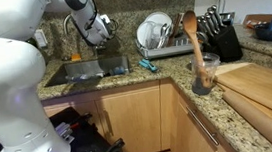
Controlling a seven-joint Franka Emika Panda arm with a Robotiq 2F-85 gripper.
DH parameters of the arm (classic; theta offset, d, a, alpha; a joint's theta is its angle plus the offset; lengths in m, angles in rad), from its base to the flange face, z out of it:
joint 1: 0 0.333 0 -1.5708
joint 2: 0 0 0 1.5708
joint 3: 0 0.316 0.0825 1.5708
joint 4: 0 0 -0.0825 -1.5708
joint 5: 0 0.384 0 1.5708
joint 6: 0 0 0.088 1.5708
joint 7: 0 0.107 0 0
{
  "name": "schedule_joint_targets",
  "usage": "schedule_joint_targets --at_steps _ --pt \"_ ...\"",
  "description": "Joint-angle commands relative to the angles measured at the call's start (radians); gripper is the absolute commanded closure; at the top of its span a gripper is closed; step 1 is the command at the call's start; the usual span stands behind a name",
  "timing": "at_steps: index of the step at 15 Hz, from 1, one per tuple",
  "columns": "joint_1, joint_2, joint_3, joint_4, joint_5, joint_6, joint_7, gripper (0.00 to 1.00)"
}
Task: Close the tap
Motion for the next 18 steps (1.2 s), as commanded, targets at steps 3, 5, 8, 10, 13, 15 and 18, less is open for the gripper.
schedule_joint_targets --at_steps 3,5,8,10,13,15,18 --pt "0.182 -0.235 -0.285 -0.191 0.087 -0.120 -0.007 0.00" --pt "0.282 -0.326 -0.390 -0.261 0.097 -0.217 0.025 0.00" --pt "0.274 -0.296 -0.383 -0.186 0.083 -0.248 0.037 0.00" --pt "0.319 -0.386 -0.399 -0.261 0.081 -0.325 0.048 0.00" --pt "0.330 -0.421 -0.401 -0.309 0.081 -0.339 0.048 0.00" --pt "0.330 -0.421 -0.403 -0.318 0.081 -0.339 0.048 0.00" --pt "0.330 -0.421 -0.403 -0.320 0.081 -0.339 0.048 0.00"
